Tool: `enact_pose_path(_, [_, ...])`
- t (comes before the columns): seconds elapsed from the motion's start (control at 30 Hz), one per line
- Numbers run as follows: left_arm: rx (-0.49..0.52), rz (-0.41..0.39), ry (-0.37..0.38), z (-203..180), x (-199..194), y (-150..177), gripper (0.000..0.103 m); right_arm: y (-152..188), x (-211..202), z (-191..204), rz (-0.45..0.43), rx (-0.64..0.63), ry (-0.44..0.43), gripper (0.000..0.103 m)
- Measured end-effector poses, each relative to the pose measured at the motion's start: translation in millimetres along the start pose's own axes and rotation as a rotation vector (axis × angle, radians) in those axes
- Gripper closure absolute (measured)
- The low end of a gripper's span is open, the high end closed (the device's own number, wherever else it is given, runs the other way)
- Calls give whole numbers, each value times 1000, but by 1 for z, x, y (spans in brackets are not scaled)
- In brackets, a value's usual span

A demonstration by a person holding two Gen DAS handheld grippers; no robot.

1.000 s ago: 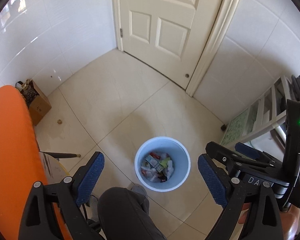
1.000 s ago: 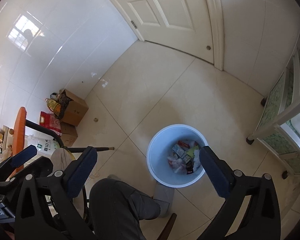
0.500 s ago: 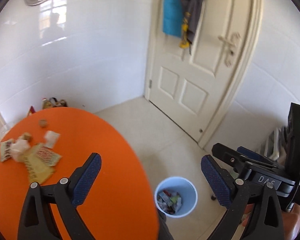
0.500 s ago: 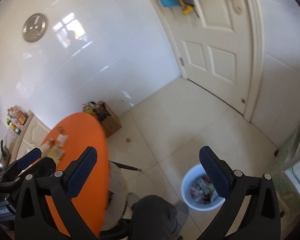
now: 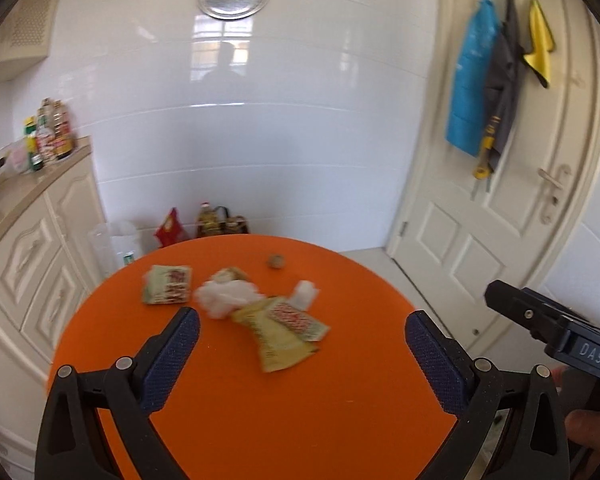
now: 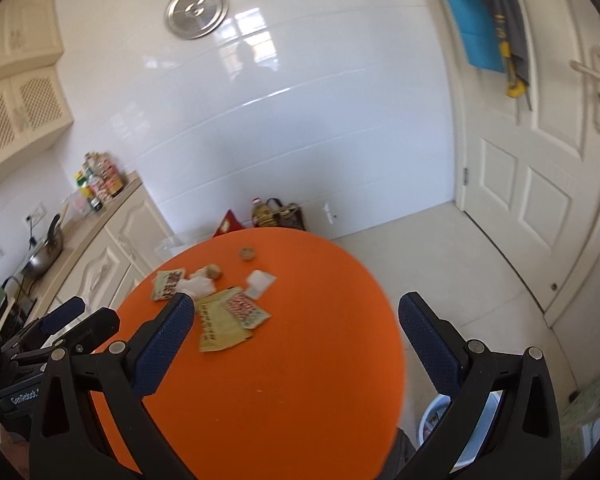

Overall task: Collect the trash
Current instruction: 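Move both tools back over the orange table, then grasp the yellow wrapper with the left tool while the right tool grasps the red-checkered sachet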

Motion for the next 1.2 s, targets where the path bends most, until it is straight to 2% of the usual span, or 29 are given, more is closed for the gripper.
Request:
enact_pose_path(0.13, [-62, 37, -39, 31, 3, 13, 1, 2, 21, 29, 32, -72, -9, 0])
enact_pose_path(0.3, [-106, 95, -50, 43, 28, 13, 1, 3, 51, 44, 77, -118, -12, 0])
enact_pose_path(0.5, [-108, 179, -41, 29, 92, -3, 2, 1, 81, 34, 118, -133, 3, 0])
enact_pose_path(0.53, [-107, 193, -43, 30, 107, -15, 2, 0, 88, 30, 129, -131, 3, 0])
enact_pose_path(0.8, [-106, 288, -67, 33, 201, -21, 5, 3, 135, 8, 195, -108, -4, 0])
enact_pose_path(0.9, [-103, 332, -60, 37, 233, -22, 17, 4, 145, -3, 212, -88, -4, 0])
enact_pose_path(0.93, [-102, 347, -56, 39, 242, -19, 25, 4, 148, -6, 217, -80, -4, 0])
enact_pose_path(0.97, [-81, 323, -77, 38, 250, -21, 27, 4, 151, -11, 223, -68, -4, 0])
enact_pose_path(1.03, [-70, 307, -68, 38, 263, -26, 47, 5, 155, -17, 231, -52, 2, 0])
enact_pose_path(1.07, [-77, 304, -53, 39, 269, -29, 71, 6, 157, -20, 237, -45, 5, 0])
enact_pose_path(1.13, [-97, 304, -16, 45, 279, -36, 82, 8, 158, -21, 244, -41, 4, 0])
enact_pose_path(1.2, [-100, 303, 26, 49, 287, -39, 86, 9, 160, -19, 252, -47, 4, 0])
Point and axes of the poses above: each gripper's, at about its wrist camera, not at the fingertips, and x roughly the way its jaws point, z to its left, y to its underside, the point moved 1 cm from there along x, roughly the way its jaws point, and after that the axes turned 5 degrees about z, right-handed, at the moved point
